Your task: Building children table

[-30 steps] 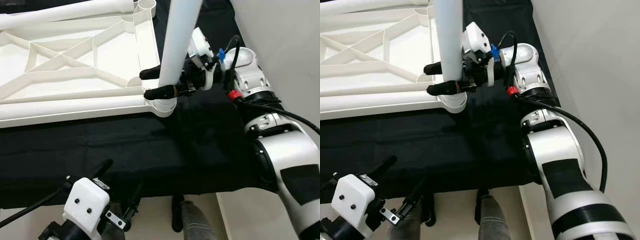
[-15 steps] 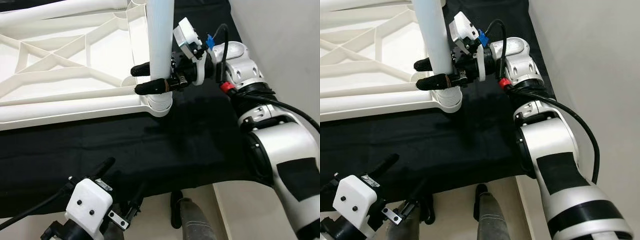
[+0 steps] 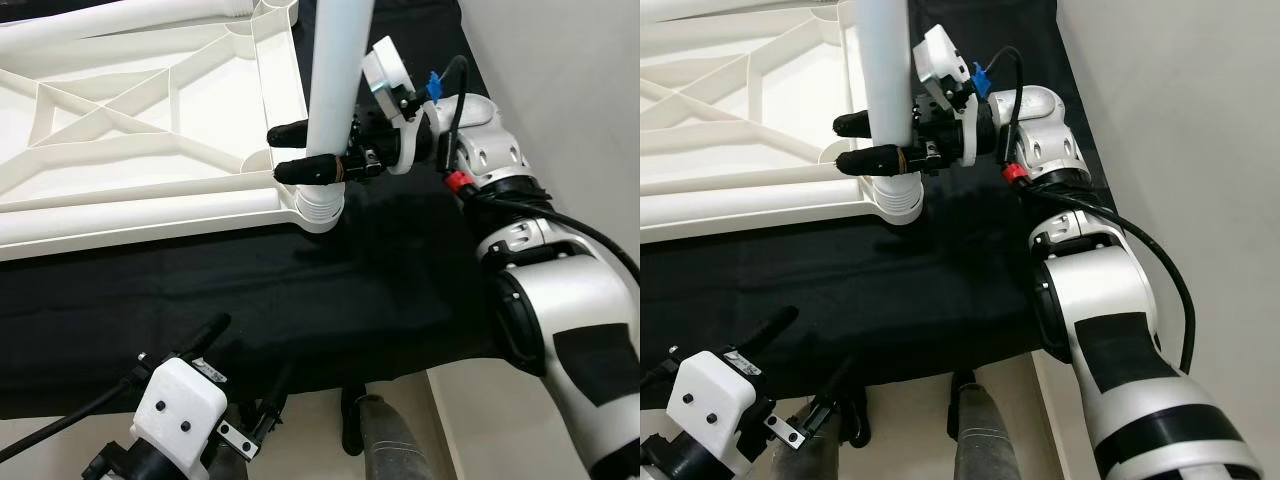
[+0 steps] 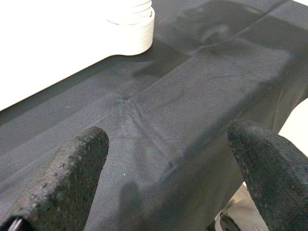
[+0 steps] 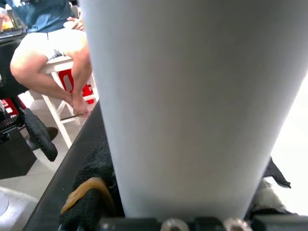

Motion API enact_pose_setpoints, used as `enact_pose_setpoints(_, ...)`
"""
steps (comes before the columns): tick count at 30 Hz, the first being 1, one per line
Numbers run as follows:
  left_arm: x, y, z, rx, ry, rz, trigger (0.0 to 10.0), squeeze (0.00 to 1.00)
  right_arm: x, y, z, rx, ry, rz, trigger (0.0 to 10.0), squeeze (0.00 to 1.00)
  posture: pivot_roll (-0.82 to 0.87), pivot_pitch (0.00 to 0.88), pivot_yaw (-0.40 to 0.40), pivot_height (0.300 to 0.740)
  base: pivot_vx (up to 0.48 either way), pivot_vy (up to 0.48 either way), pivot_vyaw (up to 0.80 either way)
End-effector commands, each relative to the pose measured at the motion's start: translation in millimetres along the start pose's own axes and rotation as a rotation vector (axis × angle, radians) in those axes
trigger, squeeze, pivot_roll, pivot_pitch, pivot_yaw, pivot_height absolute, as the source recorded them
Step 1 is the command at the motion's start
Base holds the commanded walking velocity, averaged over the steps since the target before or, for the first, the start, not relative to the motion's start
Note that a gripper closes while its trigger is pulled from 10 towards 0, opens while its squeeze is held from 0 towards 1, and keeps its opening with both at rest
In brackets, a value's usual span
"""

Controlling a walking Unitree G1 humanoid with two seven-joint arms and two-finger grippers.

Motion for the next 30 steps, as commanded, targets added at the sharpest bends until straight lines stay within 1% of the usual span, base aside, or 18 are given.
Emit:
enact_pose_setpoints(1, -4.8, 2.4, -0.8, -0.004, -0.015, -0.014, 10.0, 0.0, -25.0, -5.3, 4.1, -0.038, -0.059, 0.036, 10.0, 0.0, 0.1, 0.472, -0.021, 0.74, 0.0, 0.0, 0.0)
enact_pose_setpoints(9, -5.0, 2.2, -0.5, -0.003, -0.014, -0.01, 10.0, 0.0, -28.3, -6.4, 6.0, -0.065, -0.073, 0.005, 10.0, 0.0, 0.1, 0.472, -0.021, 0.74, 0.0, 0.0, 0.0)
enact_pose_setpoints(11, -5.6, 2.0, -0.2, -0.003, -0.014, -0.009, 10.0, 0.0, -27.9, -6.9, 6.9, -0.077, -0.084, -0.033, 10.0, 0.0, 0.1, 0.462, -0.02, 0.74, 0.0, 0.0, 0.0)
enact_pose_setpoints(14, -5.8, 1.9, -0.1, -0.003, -0.014, -0.009, 10.0, 0.0, -27.2, -7.1, 7.2, -0.083, -0.086, -0.049, 10.0, 0.0, 0.1, 0.462, -0.02, 0.74, 0.0, 0.0, 0.0)
enact_pose_setpoints(17, -6.4, 2.2, 0.0, -0.004, -0.015, -0.009, 10.0, 0.0, -27.8, -10.6, 7.8, -0.077, -0.095, -0.079, 10.0, 0.0, 0.1, 0.456, -0.02, 0.74, 0.0, 0.0, 0.0)
enact_pose_setpoints(22, -6.7, 2.3, 0.1, -0.004, -0.014, -0.009, 10.0, 0.0, -28.8, -12.9, 8.2, -0.071, -0.107, -0.088, 10.0, 0.0, 0.1, 0.453, -0.02, 0.74, 0.0, 0.0, 0.0)
enact_pose_setpoints(24, -6.8, 2.5, 0.3, -0.005, -0.013, -0.009, 10.0, 0.0, -32.2, -15.4, 9.7, -0.062, -0.156, -0.102, 10.0, 0.0, 0.1, 0.453, -0.02, 0.74, 0.0, 0.0, 0.0)
enact_pose_setpoints(25, -6.8, 2.5, 0.3, -0.005, -0.013, -0.009, 10.0, 0.0, -32.2, -15.4, 9.7, -0.062, -0.156, -0.102, 10.0, 0.0, 0.1, 0.453, -0.02, 0.74, 0.0, 0.0, 0.0)
enact_pose_setpoints(26, -6.8, 2.6, 0.4, -0.006, -0.012, -0.009, 10.0, 0.0, -35.2, -15.5, 11.1, -0.056, -0.202, -0.101, 10.0, 0.0, 0.1, 0.453, -0.02, 0.74, 0.0, 0.0, 0.0)
enact_pose_setpoints(30, -6.8, 2.3, 0.9, -0.005, -0.011, -0.008, 10.0, 0.0, -36.9, -15.8, 11.7, -0.046, -0.229, -0.094, 10.0, 0.0, 0.09, 0.453, -0.021, 0.74, 0.0, 0.0, 0.0)
Point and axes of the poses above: a point about 5 cm out from each wrist's last joint towards the gripper, its own z axis pointing out of the wrist towards the gripper, its own x axis along the axis of the wrist's last joint, y = z × x, the point moved 4 cm from there along z, pointing out of the wrist towards the gripper, and after that the axes turned 3 degrees about -z, right-handed, at the moved point
